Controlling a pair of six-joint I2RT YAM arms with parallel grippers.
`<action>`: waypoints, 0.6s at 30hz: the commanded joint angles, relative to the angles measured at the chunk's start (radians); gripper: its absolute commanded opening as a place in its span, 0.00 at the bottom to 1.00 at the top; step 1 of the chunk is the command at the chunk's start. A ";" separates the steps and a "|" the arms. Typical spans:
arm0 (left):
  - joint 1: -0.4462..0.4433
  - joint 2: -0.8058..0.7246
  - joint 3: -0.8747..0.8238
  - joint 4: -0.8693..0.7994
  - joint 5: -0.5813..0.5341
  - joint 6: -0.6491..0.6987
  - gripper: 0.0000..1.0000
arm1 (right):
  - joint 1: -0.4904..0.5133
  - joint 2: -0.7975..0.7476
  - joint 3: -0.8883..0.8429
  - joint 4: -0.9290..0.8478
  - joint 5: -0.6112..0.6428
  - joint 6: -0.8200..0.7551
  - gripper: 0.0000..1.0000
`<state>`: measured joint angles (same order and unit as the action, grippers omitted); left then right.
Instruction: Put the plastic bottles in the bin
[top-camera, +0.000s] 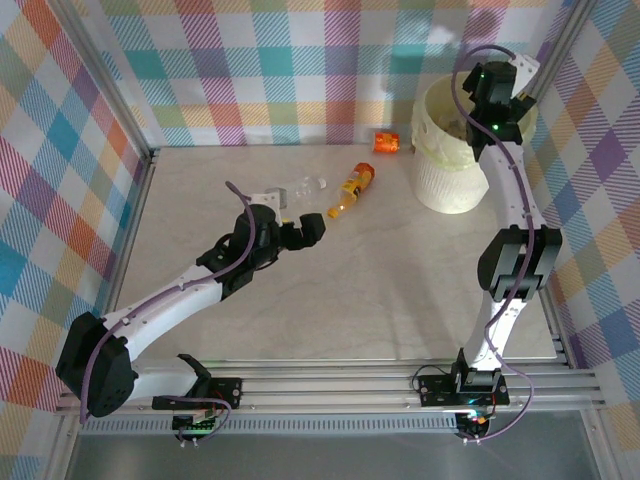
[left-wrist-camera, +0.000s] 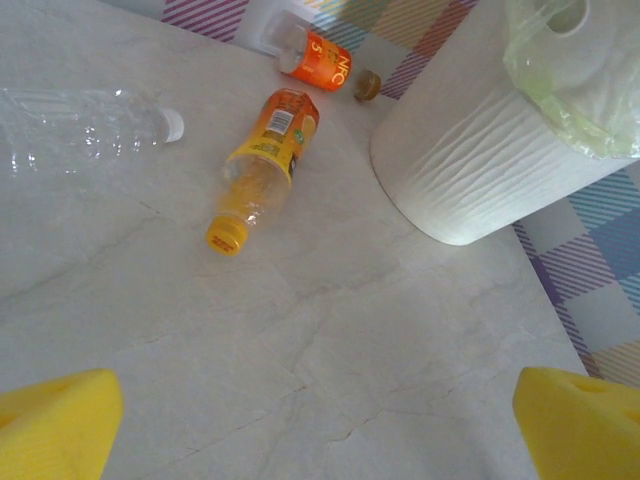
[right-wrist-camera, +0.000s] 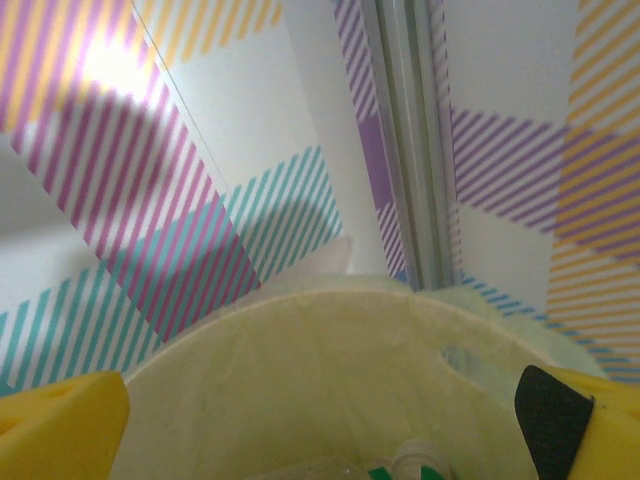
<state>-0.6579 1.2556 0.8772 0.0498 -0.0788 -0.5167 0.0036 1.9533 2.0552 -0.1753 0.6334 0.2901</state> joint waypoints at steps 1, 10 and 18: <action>0.005 -0.011 -0.016 -0.027 -0.050 -0.026 1.00 | -0.003 -0.035 0.086 -0.078 0.015 -0.120 1.00; 0.025 -0.005 -0.029 -0.030 -0.066 -0.056 1.00 | 0.000 0.077 0.453 -0.584 -0.395 -0.179 1.00; 0.039 -0.008 -0.039 -0.039 -0.103 -0.108 1.00 | 0.141 0.013 0.373 -0.626 -0.821 -0.240 1.00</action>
<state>-0.6331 1.2556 0.8589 0.0242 -0.1448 -0.5922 0.0635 2.0117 2.4500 -0.7425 0.0132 0.1059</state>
